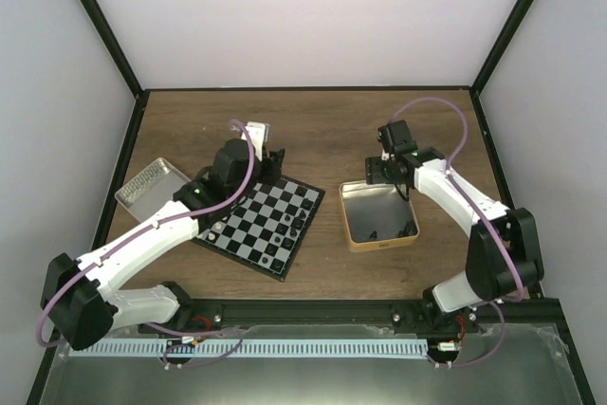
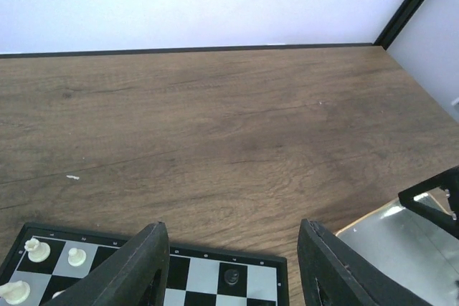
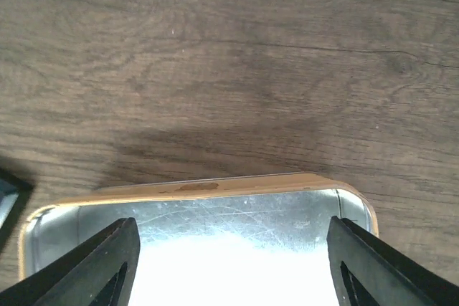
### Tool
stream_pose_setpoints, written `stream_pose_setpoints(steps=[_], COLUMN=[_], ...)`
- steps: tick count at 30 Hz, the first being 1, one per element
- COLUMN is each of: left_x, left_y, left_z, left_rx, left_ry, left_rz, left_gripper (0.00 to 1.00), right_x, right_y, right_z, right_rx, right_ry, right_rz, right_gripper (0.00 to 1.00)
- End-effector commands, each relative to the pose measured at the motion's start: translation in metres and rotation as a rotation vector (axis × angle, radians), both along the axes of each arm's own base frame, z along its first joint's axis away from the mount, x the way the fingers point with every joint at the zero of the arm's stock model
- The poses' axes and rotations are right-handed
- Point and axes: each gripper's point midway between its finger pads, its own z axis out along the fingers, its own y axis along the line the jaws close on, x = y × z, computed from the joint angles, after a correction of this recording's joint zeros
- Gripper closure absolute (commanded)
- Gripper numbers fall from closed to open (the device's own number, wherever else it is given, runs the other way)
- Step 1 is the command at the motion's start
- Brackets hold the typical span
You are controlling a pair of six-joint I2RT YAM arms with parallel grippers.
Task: Set up the chess pieces on the board
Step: Adjust the storage box at the center of the board.
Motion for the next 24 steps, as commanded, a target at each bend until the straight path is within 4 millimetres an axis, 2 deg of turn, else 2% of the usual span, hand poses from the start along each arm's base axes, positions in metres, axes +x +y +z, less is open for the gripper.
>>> stream_pose_setpoints(steps=[1, 6, 13, 16, 21, 24], left_x=[-0.004, -0.004, -0.003, -0.003, -0.003, -0.002], left_y=[0.000, -0.001, -0.001, -0.001, 0.000, 0.000], left_z=[-0.005, -0.008, -0.012, -0.013, -0.015, -0.015], left_rx=[0.017, 0.026, 0.029, 0.032, 0.035, 0.033], left_ry=[-0.001, 0.004, 0.000, 0.002, 0.004, 0.000], left_rz=[-0.036, -0.042, -0.046, -0.044, -0.040, -0.039], left_gripper=[0.49, 0.49, 0.49, 0.49, 0.49, 0.49], right_x=[0.001, -0.002, 0.010, 0.023, 0.040, 0.043], right_y=[0.003, 0.015, 0.013, 0.009, 0.018, 0.020], right_z=[-0.006, -0.017, -0.041, -0.035, -0.010, -0.010], right_rx=[-0.082, -0.099, -0.233, -0.274, -0.249, -0.252], right_ry=[0.048, 0.064, 0.111, 0.073, -0.016, -0.016], right_rz=[0.131, 0.202, 0.209, 0.182, 0.196, 0.214], right_gripper=[0.27, 0.25, 0.23, 0.22, 0.21, 0.21])
